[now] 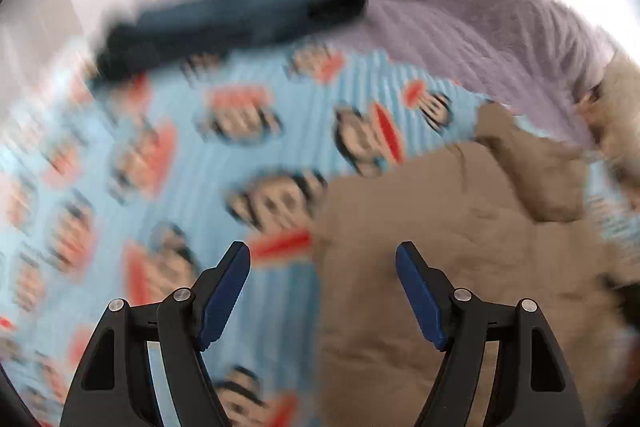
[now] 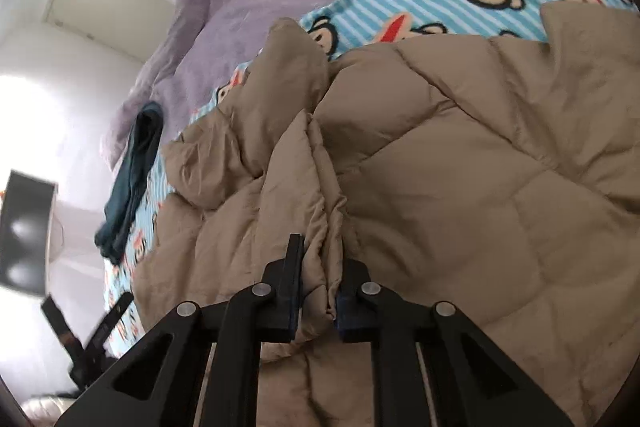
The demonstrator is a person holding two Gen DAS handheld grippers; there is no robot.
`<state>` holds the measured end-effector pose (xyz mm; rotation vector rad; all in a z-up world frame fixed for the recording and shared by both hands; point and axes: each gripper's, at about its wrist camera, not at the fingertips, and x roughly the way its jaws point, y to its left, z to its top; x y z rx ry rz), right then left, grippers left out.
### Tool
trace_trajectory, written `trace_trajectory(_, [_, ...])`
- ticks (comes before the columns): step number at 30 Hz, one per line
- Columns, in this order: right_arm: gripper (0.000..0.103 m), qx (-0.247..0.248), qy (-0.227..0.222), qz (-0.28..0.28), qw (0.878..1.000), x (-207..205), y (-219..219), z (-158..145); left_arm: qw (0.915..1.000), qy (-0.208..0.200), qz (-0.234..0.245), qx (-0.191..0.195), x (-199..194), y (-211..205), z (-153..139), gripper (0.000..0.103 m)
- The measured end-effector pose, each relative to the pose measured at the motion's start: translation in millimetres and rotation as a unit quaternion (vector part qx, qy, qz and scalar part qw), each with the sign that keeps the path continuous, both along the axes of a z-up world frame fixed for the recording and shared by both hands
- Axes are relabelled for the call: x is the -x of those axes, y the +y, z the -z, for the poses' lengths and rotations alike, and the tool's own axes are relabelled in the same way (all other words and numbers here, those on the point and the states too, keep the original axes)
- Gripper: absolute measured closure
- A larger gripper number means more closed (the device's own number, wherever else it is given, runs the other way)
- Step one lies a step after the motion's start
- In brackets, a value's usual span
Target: Fold large clothes
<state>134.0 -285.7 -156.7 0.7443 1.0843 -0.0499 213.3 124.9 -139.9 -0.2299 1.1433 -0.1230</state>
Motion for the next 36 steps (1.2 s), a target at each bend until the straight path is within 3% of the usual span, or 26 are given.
trace_trajectory(3, [0.085, -0.024, 0.008, -0.032, 0.999, 4, 0, 10, 0.9959, 0.047, -0.001, 0.077, -5, 15, 19, 0.027])
trace_trajectory(6, [0.076, -0.045, 0.02, -0.022, 0.999, 11, -6, 19, 0.9839, 0.085, 0.001, 0.157, -16, 17, 37, 0.027])
trace_trajectory(7, [0.076, -0.059, 0.022, -0.015, 0.998, 11, -9, 23, 0.9822, 0.087, -0.005, 0.166, -19, 15, 39, 0.027])
trace_trajectory(8, [0.081, -0.073, 0.022, -0.01, 0.997, 12, -10, 27, 0.9834, 0.079, -0.007, 0.163, -19, 13, 38, 0.039])
trace_trajectory(9, [0.092, -0.075, 0.023, -0.009, 0.997, 13, -10, 28, 0.9856, 0.06, -0.002, 0.158, -20, 9, 32, 0.069])
trace_trajectory(12, [0.095, -0.025, 0.016, -0.019, 0.999, 15, -7, 15, 0.9932, 0.005, 0.025, 0.113, -11, -9, 8, 0.084])
trace_trajectory(15, [0.095, 0.027, 0.014, -0.038, 0.999, 18, -4, 5, 0.9971, -0.015, 0.054, 0.051, -6, -25, 3, 0.084])
trace_trajectory(19, [0.095, 0.055, 0.04, -0.049, 0.996, 17, -6, 22, 0.9988, -0.001, 0.041, 0.027, -14, -28, 29, 0.083])
trace_trajectory(23, [0.095, 0.068, 0.037, -0.05, 0.996, 18, -3, 41, 0.9999, -0.005, 0.01, -0.003, -12, -23, 35, 0.056])
trace_trajectory(27, [0.095, 0.07, 0.034, -0.054, 0.996, 19, -5, 38, 0.9987, -0.032, -0.011, -0.037, 3, -16, 3, 0.056])
trace_trajectory(31, [0.095, 0.068, 0.032, -0.05, 0.996, 20, -5, 39, 0.9971, -0.067, 0.011, -0.034, 27, -19, -30, 0.056])
trace_trajectory(34, [0.095, 0.075, 0.029, -0.05, 0.995, 21, -3, 39, 0.9956, -0.062, 0.047, -0.053, 40, -37, -26, 0.056])
trace_trajectory(36, [0.095, 0.084, 0.027, -0.054, 0.995, 22, -2, 38, 0.9935, -0.039, 0.058, -0.09, 42, -49, -2, 0.056])
